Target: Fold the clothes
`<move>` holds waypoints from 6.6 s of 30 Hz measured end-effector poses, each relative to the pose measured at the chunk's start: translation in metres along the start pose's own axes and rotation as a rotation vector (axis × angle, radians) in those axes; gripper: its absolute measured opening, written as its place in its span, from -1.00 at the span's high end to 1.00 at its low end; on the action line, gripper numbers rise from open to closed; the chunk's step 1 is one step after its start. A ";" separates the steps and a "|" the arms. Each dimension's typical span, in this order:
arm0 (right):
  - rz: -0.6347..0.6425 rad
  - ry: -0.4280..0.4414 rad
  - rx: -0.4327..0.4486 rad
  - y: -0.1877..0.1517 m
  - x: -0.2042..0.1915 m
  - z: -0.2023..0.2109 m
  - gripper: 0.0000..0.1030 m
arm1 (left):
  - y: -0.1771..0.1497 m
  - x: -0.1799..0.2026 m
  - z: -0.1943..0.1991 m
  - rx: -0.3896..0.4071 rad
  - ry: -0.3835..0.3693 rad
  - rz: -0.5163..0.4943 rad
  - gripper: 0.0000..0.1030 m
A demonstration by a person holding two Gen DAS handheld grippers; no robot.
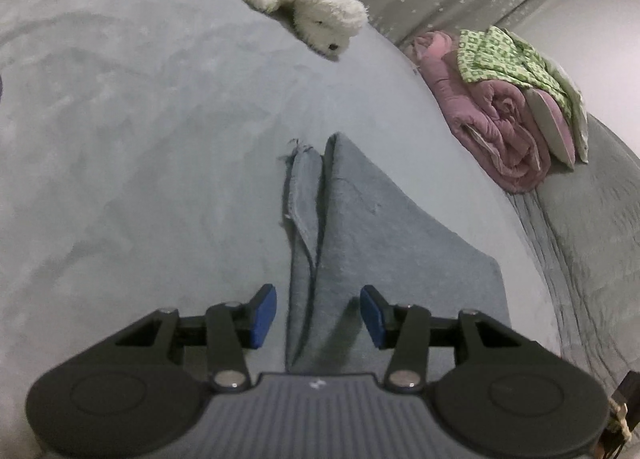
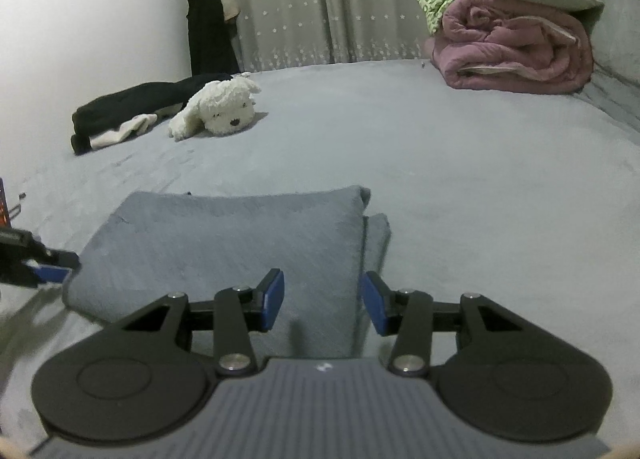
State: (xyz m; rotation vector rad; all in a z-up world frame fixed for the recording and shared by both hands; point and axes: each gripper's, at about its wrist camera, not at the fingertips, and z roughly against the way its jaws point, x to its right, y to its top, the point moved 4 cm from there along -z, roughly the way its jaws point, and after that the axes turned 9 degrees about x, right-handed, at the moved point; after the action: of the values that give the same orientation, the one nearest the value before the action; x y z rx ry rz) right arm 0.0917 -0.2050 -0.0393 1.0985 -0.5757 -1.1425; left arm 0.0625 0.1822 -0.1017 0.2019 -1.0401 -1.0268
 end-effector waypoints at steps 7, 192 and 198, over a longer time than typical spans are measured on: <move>-0.012 0.039 0.002 0.004 -0.012 -0.011 0.07 | 0.001 -0.001 -0.013 -0.001 -0.039 0.063 0.03; -1.169 0.046 -0.271 -0.045 0.073 0.052 -0.40 | 0.024 0.227 -0.192 -0.283 -0.390 -0.633 -0.69; -1.211 -0.017 -0.126 -0.053 0.062 0.056 -0.40 | 0.017 0.234 -0.235 -0.447 -0.436 -0.704 -0.68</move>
State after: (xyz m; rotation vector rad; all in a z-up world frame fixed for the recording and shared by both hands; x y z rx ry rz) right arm 0.0448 -0.2842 -0.0746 1.3393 0.2469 -2.1732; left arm 0.2842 -0.0636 -0.0730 -0.0373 -1.1179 -1.9779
